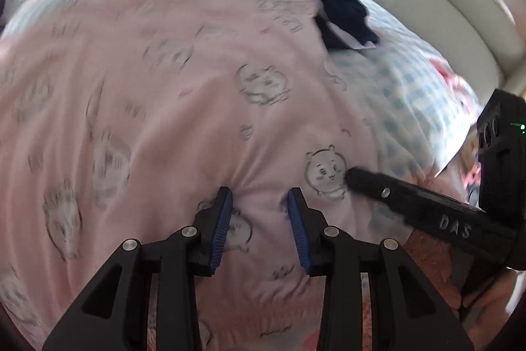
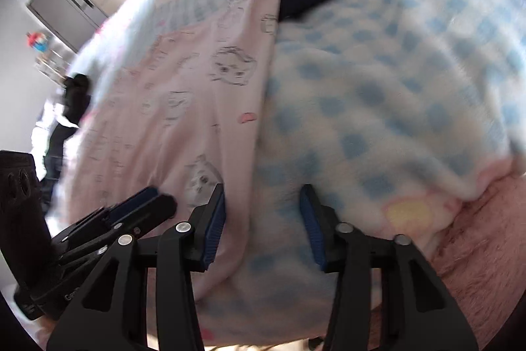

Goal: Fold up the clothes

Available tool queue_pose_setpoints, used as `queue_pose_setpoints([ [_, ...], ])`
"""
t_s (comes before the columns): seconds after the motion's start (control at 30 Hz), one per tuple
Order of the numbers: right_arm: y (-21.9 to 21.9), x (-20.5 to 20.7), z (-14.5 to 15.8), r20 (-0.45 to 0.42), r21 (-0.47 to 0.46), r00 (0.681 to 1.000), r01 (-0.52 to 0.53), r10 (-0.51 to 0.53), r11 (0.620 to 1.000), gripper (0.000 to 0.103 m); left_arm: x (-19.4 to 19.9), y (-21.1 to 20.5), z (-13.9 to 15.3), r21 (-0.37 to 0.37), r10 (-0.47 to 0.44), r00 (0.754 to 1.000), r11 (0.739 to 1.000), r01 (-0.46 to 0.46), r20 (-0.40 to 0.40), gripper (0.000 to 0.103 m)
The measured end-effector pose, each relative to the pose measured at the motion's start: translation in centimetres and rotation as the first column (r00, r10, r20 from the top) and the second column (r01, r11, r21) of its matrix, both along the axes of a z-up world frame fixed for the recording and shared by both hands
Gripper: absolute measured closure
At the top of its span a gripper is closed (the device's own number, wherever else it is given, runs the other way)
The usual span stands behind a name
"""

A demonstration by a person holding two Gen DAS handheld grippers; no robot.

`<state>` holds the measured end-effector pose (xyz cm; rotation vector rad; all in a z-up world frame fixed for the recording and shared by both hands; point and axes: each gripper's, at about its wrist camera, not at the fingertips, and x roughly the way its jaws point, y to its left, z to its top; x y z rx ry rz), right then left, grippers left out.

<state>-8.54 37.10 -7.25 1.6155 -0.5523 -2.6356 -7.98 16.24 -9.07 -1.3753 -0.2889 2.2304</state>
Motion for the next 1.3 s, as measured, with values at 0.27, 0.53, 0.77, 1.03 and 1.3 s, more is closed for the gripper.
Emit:
queue_pose_setpoints([
  [0.27, -1.1, 0.8, 2.6, -0.075, -0.022, 0.997, -0.014, 0.012, 1.0, 0.055, 4.0, -9.8, 3.1, 0.046, 0.057, 0.994, 0.998, -0.053, -0.089, 0.06],
  [0.53, -8.5, 2.1, 0.6, -0.037, 0.005, 0.963, -0.268, 0.268, 0.963, 0.052, 5.9, -19.9, 2.0, -0.029, 0.398, 0.918, 0.917, -0.397, 0.003, 0.059],
  [0.77, -8.1, 1.5, 2.2, -0.091, -0.017, 0.963, -0.255, 0.252, 0.967, 0.052, 5.3, -29.4, 0.4, 0.046, 0.597, 0.799, 0.799, -0.6, 0.071, 0.055],
  [1.03, -9.7, 2.0, -1.4, -0.008, -0.024, 0.974, -0.225, 0.224, 0.974, 0.052, 3.3, -26.7, -0.7, -0.018, 0.547, 0.836, 0.836, -0.548, -0.054, 0.088],
  [1.3, -8.7, 3.0, -0.4, -0.03, 0.026, 0.977, -0.211, 0.211, 0.977, 0.052, 5.6, -29.6, 0.5, -0.126, 0.698, 0.707, 0.696, -0.707, -0.108, 0.097],
])
